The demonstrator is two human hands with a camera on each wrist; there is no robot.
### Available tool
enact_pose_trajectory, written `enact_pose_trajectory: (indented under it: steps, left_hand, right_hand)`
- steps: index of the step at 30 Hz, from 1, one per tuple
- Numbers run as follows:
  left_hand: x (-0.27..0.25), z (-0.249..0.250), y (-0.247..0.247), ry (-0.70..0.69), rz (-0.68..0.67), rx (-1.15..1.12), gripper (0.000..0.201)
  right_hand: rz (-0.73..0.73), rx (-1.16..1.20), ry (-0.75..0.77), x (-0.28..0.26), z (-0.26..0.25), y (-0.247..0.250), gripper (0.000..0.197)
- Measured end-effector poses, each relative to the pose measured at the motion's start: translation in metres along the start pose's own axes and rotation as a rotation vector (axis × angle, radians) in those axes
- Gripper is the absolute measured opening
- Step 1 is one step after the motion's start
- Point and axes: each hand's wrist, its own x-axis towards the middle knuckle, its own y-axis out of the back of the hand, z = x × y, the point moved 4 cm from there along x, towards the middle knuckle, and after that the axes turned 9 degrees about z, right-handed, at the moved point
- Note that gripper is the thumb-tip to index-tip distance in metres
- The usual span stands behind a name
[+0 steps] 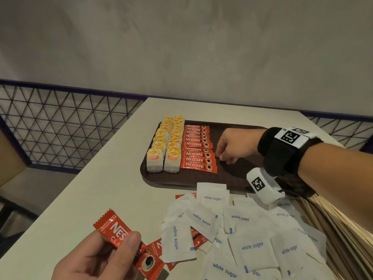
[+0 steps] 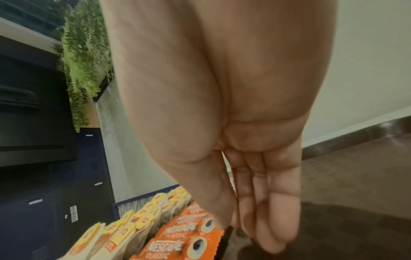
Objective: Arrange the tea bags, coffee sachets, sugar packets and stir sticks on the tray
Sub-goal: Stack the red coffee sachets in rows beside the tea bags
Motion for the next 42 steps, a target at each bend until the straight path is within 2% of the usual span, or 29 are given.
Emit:
enact_pose_trajectory:
  steps: [1, 2, 3, 4, 5, 6, 7, 8, 9, 10, 12, 13, 15, 16, 18, 19, 20, 23, 26, 28, 30, 31, 32, 34, 35, 36, 37, 42]
  left_hand:
    - [0.001, -0.004, 0.002, 0.009, -0.013, -0.097, 0.05]
    - [-0.001, -0.003, 0.003, -0.002, -0.018, -0.11, 0.063]
    - [0.0, 0.0, 0.008, -0.084, -0.085, -0.04, 0.083]
    - [-0.009, 0.003, 0.015, -0.164, -0.114, -0.023, 0.085]
    - [-0.009, -0.003, 0.023, -0.235, -0.113, -0.028, 0.065]
    - [0.005, -0.008, 0.032, -0.287, -0.045, -0.029, 0.04]
    - [0.02, -0.013, 0.038, -0.268, 0.017, 0.019, 0.028]
    - [0.035, -0.02, 0.04, -0.229, 0.018, 0.097, 0.038]
    - [0.052, -0.038, 0.05, -0.162, -0.059, 0.099, 0.061]
    - [0.074, -0.049, 0.058, -0.095, 0.0, 0.089, 0.07]
    - [0.087, -0.06, 0.058, -0.07, -0.026, 0.172, 0.046]
    - [0.088, -0.058, 0.055, -0.107, -0.024, 0.213, 0.034]
    - [0.067, -0.05, 0.047, -0.159, -0.051, 0.315, 0.027]
    - [0.055, -0.045, 0.044, -0.182, -0.03, 0.311, 0.027]
    - [0.019, -0.02, 0.04, -0.336, -0.046, 0.206, 0.026]
    - [0.007, -0.008, 0.039, -0.451, -0.081, 0.151, 0.022]
    - [-0.005, -0.004, 0.04, -0.486, -0.127, 0.137, 0.022]
    - [0.015, -0.017, 0.037, -0.312, -0.141, 0.172, 0.059]
    - [0.031, -0.027, 0.041, -0.313, -0.091, 0.287, 0.044]
    - [0.002, -0.01, 0.04, -0.454, -0.064, 0.229, 0.028]
    - [-0.023, 0.001, 0.039, -0.495, -0.119, 0.167, 0.017]
    - [-0.022, 0.001, 0.036, -0.457, -0.107, 0.146, 0.02]
    - [-0.021, 0.003, 0.029, -0.406, -0.108, 0.103, 0.032]
    - [-0.015, 0.0, 0.023, -0.326, -0.079, 0.048, 0.076]
    - [-0.019, 0.006, 0.017, -0.265, -0.081, 0.002, 0.082]
    - [-0.023, 0.01, 0.013, -0.237, -0.09, -0.054, 0.071]
    - [-0.027, 0.014, 0.013, -0.266, -0.109, -0.068, 0.056]
    - [-0.045, 0.03, 0.032, -0.514, -0.113, 0.043, 0.035]
  right_hand:
    - [-0.003, -0.035, 0.023, -0.004, -0.002, 0.004, 0.016]
    - [-0.001, -0.063, 0.053, -0.008, -0.005, 0.01, 0.014]
    - [-0.002, -0.067, 0.089, -0.013, -0.009, 0.016, 0.013]
    - [-0.021, -0.04, 0.119, -0.019, -0.013, 0.021, 0.012]
    - [-0.064, -0.002, 0.146, -0.024, -0.018, 0.022, 0.012]
    - [-0.126, 0.018, 0.168, -0.03, -0.024, 0.019, 0.013]
    - [-0.192, 0.004, 0.188, -0.035, -0.03, 0.013, 0.015]
    - [-0.243, -0.041, 0.206, -0.038, -0.034, 0.006, 0.017]
    - [-0.272, -0.095, 0.218, -0.04, -0.037, -0.002, 0.019]
    - [-0.281, -0.14, 0.221, -0.04, -0.038, -0.008, 0.022]
    - [-0.261, -0.185, 0.213, -0.037, -0.038, -0.016, 0.026]
    - [-0.244, -0.192, 0.206, -0.035, -0.038, -0.018, 0.026]
    - [-0.226, -0.197, 0.199, -0.033, -0.041, -0.021, 0.02]
    - [-0.217, -0.194, 0.202, -0.033, -0.044, -0.021, 0.018]
    - [-0.181, -0.173, 0.225, -0.034, -0.051, -0.022, 0.018]
    - [-0.146, -0.167, 0.249, -0.034, -0.055, -0.022, 0.019]
    - [-0.096, -0.18, 0.286, -0.035, -0.06, -0.021, 0.02]
    - [0.102, -0.266, 0.381, -0.031, -0.071, -0.019, 0.022]
    - [0.182, -0.257, 0.329, -0.021, -0.072, -0.019, 0.02]
    - [0.145, -0.252, 0.292, -0.017, -0.069, -0.021, 0.018]
    - [0.114, -0.265, 0.285, -0.014, -0.068, -0.023, 0.017]
    - [0.107, -0.28, 0.288, -0.013, -0.068, -0.025, 0.017]
    - [0.105, -0.296, 0.295, -0.012, -0.068, -0.026, 0.017]
    - [0.109, -0.314, 0.306, -0.009, -0.068, -0.029, 0.018]
    - [0.112, -0.316, 0.308, -0.007, -0.068, -0.03, 0.018]
    - [0.115, -0.316, 0.31, -0.005, -0.068, -0.03, 0.019]
    - [0.116, -0.317, 0.31, -0.004, -0.067, -0.03, 0.019]
    - [0.142, -0.314, 0.316, -0.003, -0.066, -0.023, 0.014]
